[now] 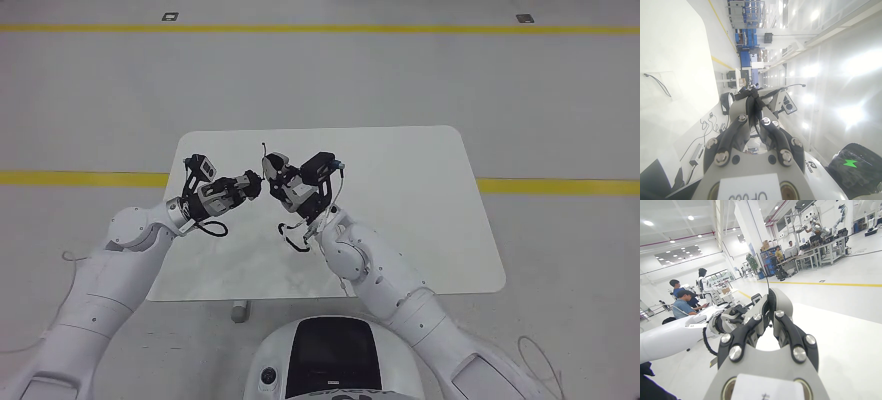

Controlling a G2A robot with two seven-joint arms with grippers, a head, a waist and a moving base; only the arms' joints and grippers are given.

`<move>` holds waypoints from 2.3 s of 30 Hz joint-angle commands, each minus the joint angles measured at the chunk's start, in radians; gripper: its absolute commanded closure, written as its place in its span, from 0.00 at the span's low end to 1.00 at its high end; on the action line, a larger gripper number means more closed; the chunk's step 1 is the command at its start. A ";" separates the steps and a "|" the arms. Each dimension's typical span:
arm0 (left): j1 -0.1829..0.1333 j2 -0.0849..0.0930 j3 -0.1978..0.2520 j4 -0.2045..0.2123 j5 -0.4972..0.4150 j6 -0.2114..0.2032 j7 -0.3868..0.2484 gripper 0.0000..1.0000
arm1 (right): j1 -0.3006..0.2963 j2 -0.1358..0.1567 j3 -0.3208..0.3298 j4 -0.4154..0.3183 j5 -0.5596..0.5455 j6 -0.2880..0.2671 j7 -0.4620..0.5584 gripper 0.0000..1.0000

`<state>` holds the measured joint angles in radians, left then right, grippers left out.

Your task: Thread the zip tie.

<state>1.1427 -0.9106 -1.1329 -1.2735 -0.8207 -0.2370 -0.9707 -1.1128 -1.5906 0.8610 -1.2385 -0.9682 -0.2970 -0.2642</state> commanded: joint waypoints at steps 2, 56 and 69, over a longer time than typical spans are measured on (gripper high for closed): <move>0.000 0.000 0.000 0.000 0.000 0.000 0.000 1.00 | 0.000 -0.001 0.001 0.001 -0.002 0.001 0.001 1.00; 0.000 0.000 0.000 0.000 0.000 0.000 0.000 1.00 | -0.009 -0.013 0.021 0.011 -0.041 0.000 -0.013 1.00; 0.000 0.000 0.000 0.000 0.000 0.000 0.000 1.00 | -0.015 -0.013 0.031 -0.003 -0.049 0.000 -0.009 1.00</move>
<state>1.1427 -0.9106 -1.1329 -1.2735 -0.8207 -0.2370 -0.9707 -1.1271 -1.6039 0.8911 -1.2386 -1.0158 -0.2963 -0.2735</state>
